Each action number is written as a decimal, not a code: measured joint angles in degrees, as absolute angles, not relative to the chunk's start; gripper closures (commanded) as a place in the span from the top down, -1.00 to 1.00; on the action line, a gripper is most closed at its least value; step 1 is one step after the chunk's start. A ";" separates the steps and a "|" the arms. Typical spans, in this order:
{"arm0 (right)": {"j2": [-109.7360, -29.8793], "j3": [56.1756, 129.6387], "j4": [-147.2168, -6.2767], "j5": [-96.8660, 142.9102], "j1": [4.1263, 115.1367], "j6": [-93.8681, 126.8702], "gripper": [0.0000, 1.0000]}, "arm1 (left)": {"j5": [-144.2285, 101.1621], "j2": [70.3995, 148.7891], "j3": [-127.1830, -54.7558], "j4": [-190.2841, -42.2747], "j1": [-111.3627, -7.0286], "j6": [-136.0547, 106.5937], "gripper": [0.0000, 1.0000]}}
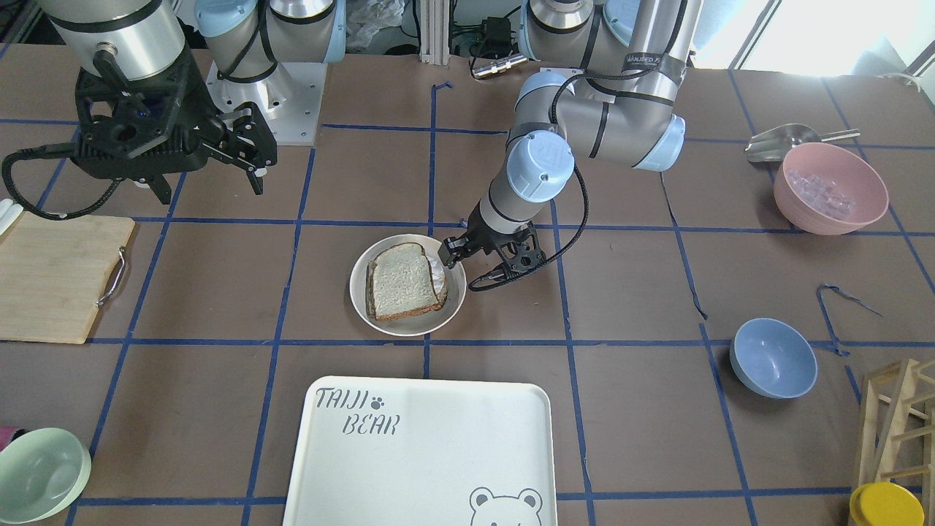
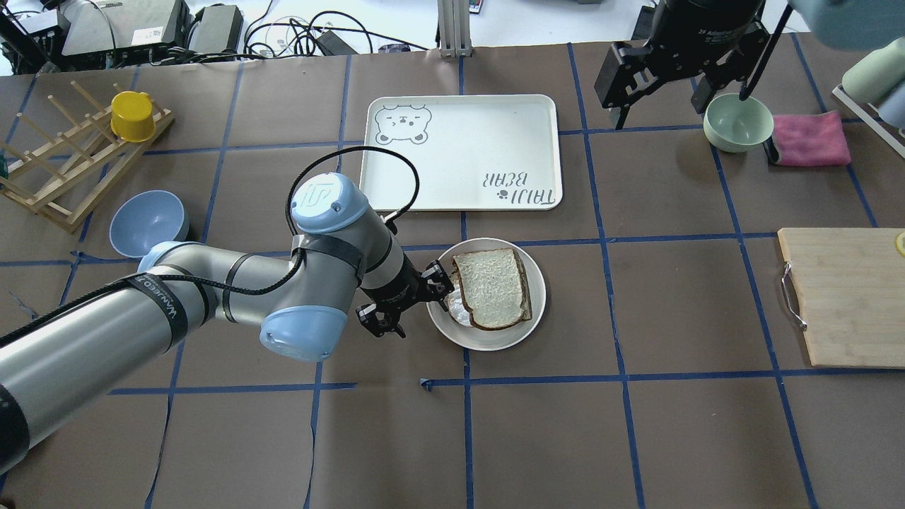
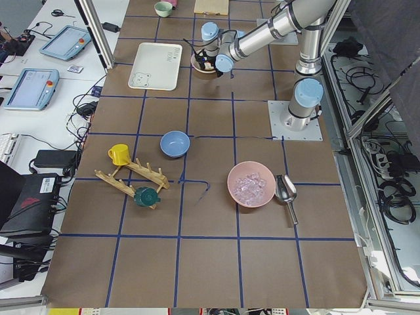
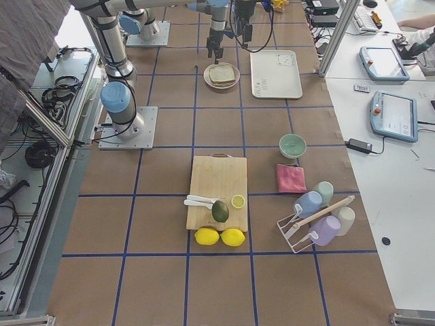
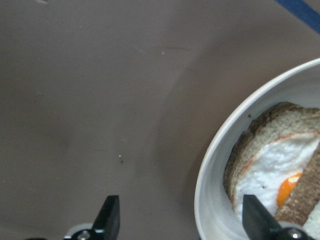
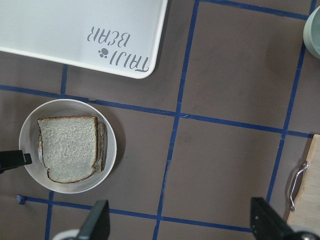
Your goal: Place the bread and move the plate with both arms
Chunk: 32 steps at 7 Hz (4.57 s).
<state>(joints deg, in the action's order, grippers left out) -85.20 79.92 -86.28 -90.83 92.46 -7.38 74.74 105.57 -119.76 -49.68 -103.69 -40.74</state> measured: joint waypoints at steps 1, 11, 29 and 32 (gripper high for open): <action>-85.22 80.12 -86.49 -90.73 92.47 -7.48 1.00 | 74.72 106.08 -119.76 -49.42 -103.71 -40.77 0.20; -85.61 80.42 -86.75 -89.49 92.59 -7.56 1.00 | 74.06 105.60 -118.42 -45.93 -103.15 -39.80 -1.00; -85.61 80.42 -86.75 -89.65 92.46 -7.67 1.00 | 72.88 122.45 -86.45 -54.13 -95.11 -32.37 1.00; -85.61 80.42 -86.75 -89.63 92.46 -7.72 1.00 | 75.58 108.75 -86.32 -77.19 -95.73 -25.49 1.00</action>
<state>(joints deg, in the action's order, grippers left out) -85.61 80.42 -86.75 -89.63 92.46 -7.72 75.58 108.75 -86.32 -77.19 -95.73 -25.49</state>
